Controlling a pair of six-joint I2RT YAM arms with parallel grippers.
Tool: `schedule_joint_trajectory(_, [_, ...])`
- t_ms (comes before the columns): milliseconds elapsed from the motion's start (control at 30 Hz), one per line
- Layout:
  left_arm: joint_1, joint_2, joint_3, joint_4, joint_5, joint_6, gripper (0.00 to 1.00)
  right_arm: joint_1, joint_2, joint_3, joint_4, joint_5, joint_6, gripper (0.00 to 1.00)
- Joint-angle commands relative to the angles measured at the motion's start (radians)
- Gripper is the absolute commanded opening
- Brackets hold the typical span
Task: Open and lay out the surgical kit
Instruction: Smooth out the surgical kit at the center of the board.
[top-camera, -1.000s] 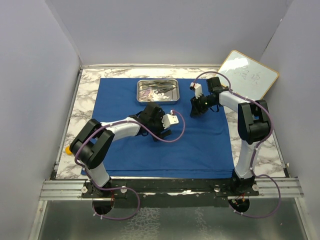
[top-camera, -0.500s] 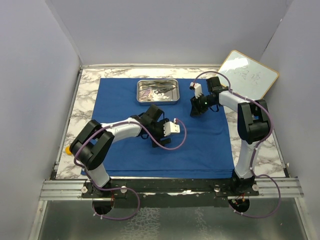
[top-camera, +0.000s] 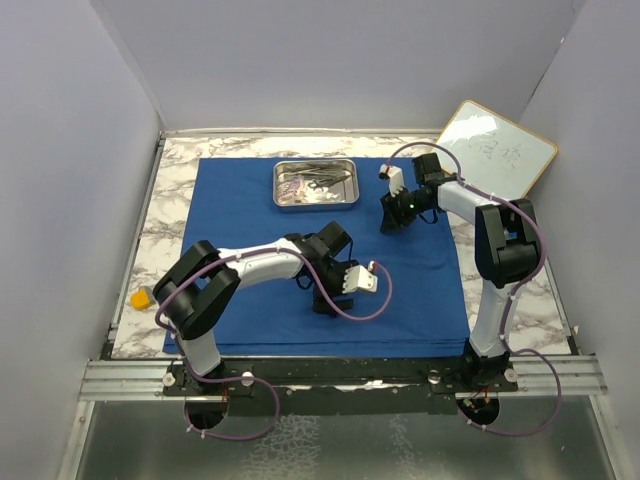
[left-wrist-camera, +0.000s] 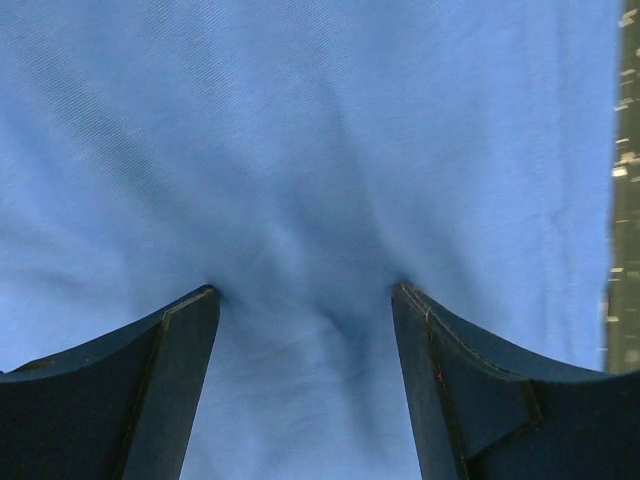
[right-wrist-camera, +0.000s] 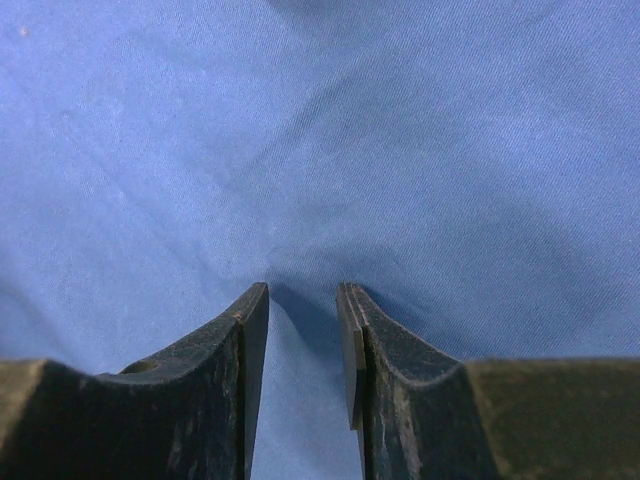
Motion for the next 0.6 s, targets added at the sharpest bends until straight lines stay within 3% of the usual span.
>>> schedule_joint_trajectory(0, [-0.018,0.030,0.089,-0.233,0.147,0.036,0.73,0.004,0.013,0.005,-0.015,0.048,-0.023,0.35])
schedule_joint_trajectory(133, [-0.018,0.026,0.186,-0.221,0.150,0.030,0.73,0.002,-0.036,0.005,0.005,0.051,-0.005,0.35])
schedule_joint_trajectory(433, [-0.015,0.117,0.270,0.052,-0.022,-0.189,0.70,-0.008,-0.073,-0.015,0.044,0.064,0.034,0.35])
schedule_joint_trajectory(567, [-0.015,0.169,0.291,0.092,-0.034,-0.232,0.66,-0.009,-0.048,-0.009,0.042,0.075,0.046,0.35])
